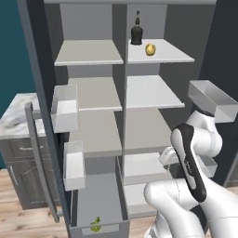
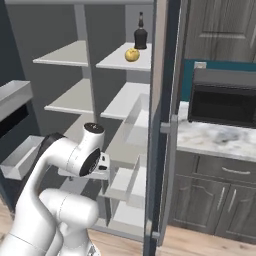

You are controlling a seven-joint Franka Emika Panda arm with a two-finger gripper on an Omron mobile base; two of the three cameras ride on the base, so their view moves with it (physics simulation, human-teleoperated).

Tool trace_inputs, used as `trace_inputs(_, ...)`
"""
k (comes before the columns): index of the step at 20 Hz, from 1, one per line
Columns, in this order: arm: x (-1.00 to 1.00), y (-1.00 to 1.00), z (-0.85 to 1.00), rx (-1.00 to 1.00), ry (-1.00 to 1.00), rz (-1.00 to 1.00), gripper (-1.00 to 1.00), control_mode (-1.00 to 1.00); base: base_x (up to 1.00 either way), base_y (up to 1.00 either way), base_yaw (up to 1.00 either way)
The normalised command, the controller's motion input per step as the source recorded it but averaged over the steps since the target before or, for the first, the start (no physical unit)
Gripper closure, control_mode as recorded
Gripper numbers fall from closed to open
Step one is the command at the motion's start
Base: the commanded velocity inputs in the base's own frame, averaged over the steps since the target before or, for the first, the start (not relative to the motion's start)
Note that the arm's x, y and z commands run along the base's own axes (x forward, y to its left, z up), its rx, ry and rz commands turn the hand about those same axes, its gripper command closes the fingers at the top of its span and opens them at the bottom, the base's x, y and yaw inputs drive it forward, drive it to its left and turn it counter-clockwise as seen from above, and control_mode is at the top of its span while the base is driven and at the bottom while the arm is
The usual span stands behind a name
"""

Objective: Take the broccoli and potato from the fridge shelf and place them in the freezer drawer to begin freezing them.

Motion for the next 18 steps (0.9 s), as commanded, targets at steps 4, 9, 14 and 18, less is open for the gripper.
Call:
trace_inputs(4, 0.0, 0.0, 0.0, 0.0, 0.0, 0.0, -1.0, 1.0, 0.46, 0.0, 0.0)
trace_inputs(9, 0.0, 0.0, 0.0, 0.0, 0.0, 0.0, -1.0, 1.0, 0.56, 0.0, 0.0)
trace_inputs(14, 0.0, 0.0, 0.0, 0.0, 0.0, 0.0, -1.0, 1.0, 0.55, 0.02, 0.0)
trace_inputs(18, 0.0, 0.0, 0.0, 0.0, 0.0, 0.0, -1.0, 1.0, 0.12, 0.01, -0.06)
